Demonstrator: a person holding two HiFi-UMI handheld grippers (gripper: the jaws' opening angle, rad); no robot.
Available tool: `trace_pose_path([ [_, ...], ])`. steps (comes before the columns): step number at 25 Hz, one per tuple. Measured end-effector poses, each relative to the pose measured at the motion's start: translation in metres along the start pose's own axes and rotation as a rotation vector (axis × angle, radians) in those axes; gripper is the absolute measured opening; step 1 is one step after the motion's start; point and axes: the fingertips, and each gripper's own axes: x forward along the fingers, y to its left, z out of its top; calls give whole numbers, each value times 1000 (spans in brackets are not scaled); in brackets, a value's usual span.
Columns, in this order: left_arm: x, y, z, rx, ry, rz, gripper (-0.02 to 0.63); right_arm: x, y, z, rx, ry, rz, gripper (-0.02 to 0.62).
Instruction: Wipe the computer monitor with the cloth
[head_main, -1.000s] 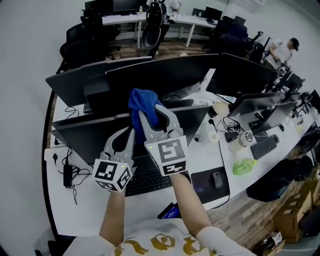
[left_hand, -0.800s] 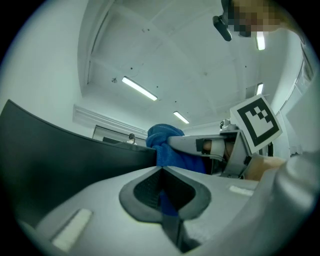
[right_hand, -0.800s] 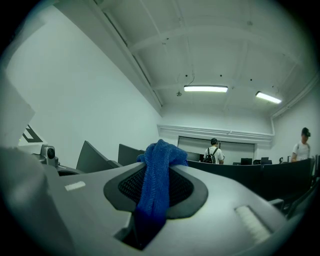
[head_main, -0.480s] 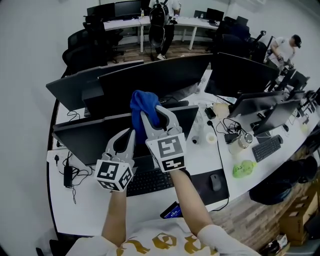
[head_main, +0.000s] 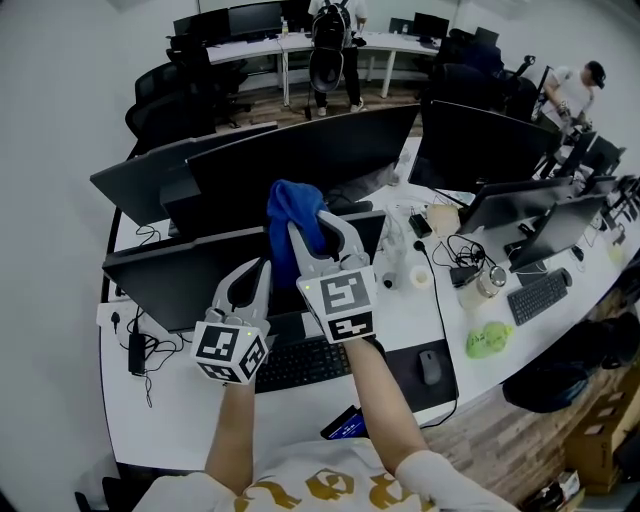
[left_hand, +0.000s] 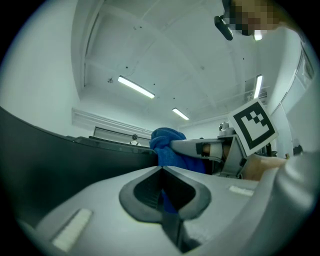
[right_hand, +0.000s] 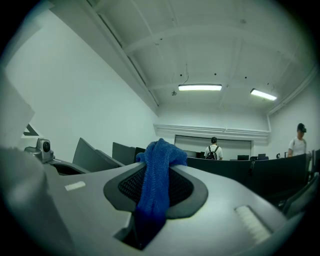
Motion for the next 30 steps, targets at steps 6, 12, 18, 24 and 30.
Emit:
trace_pose_path([
  [6, 5, -6, -7, 31, 21, 13, 2, -5, -14, -3, 21, -16, -20, 118],
  [12, 10, -13, -11, 72, 50, 22, 2, -11, -29, -6, 42, -20, -35, 118],
  [18, 14, -22, -14, 84, 58, 14, 2, -19, -47, -12, 59, -23, -64, 118],
  [24, 21, -32, -16, 96, 59, -1, 2, -26, -65, -15, 67, -27, -94, 118],
  [30, 33, -44, -21, 99, 60, -39, 2, -31, -82, -17, 69, -33, -113, 118],
])
